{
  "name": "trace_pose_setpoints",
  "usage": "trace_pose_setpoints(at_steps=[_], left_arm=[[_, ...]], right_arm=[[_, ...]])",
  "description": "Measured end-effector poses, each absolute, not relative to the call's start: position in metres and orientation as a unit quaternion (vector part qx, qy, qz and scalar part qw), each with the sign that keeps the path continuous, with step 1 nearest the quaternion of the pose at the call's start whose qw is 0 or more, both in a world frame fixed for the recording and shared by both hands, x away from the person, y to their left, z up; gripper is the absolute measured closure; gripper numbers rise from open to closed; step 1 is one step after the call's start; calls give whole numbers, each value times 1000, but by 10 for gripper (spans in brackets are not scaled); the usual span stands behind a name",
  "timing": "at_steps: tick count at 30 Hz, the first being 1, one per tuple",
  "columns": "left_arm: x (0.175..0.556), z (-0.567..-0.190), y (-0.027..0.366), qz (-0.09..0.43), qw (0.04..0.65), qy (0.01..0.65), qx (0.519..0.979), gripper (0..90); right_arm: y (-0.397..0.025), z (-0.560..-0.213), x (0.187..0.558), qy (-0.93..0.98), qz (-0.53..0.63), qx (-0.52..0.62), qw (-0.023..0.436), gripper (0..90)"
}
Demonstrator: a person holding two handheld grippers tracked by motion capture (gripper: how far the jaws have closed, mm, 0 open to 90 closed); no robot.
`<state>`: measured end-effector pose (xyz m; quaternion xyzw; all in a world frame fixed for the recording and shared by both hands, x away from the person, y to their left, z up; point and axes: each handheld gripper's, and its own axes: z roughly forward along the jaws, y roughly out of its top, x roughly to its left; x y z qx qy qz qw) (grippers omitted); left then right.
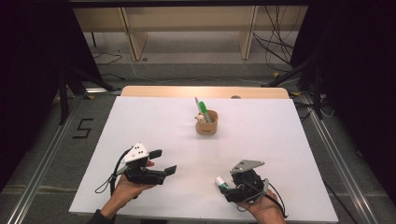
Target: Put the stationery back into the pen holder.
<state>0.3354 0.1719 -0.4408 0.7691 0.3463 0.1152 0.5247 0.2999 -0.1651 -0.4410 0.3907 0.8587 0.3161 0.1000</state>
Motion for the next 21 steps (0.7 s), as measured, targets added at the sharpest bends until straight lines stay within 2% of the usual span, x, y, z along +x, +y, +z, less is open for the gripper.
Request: trace_pose_setpoints(at_steps=[12,21], left_arm=[[321,-447,172,127,515,332,780,143],[318,-447,182,121,526,347,767,143]], right_arm=[[-152,-445,308,878,274,386,74,408],[-149,-447,315,883,256,388,60,463]])
